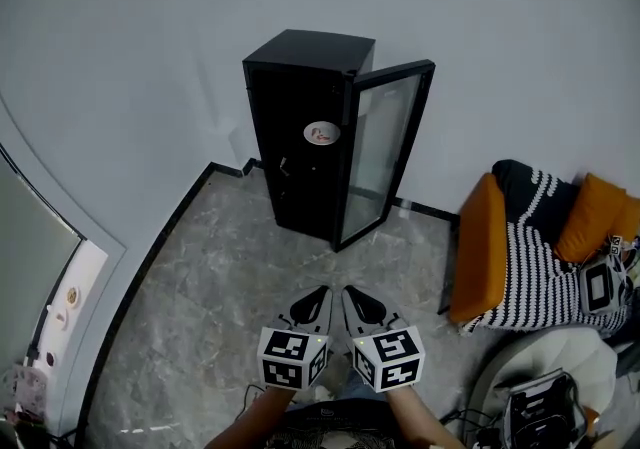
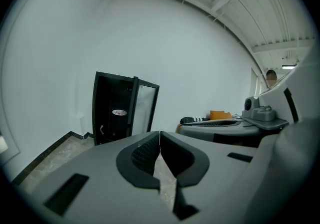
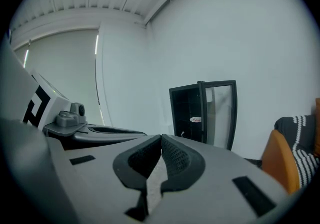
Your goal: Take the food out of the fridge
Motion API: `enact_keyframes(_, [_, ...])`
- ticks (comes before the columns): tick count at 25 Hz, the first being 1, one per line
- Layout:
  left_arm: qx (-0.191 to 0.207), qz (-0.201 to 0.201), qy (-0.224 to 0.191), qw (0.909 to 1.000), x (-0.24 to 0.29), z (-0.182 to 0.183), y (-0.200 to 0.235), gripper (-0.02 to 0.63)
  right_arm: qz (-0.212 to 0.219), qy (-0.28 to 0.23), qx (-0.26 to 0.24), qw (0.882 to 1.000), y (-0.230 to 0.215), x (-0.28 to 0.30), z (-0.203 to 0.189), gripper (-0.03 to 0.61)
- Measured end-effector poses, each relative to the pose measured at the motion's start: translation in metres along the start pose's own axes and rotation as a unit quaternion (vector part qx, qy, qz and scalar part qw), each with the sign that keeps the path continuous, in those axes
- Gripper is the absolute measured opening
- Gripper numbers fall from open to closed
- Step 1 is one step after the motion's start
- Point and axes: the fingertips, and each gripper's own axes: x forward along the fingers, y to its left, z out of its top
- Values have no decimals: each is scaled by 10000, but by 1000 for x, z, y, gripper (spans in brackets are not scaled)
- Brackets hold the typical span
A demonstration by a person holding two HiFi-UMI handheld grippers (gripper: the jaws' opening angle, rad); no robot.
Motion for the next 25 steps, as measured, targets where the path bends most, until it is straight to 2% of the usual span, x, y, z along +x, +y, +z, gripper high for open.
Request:
enact_keyframes(8, [-1,36,90,10000,40,9,19,17,30,4,112,9999,-30,36,6,21])
enact_keyframes(25, [-297,504,219,9980,175,65,71,17,578,222,119,9980,-128,149,56,21])
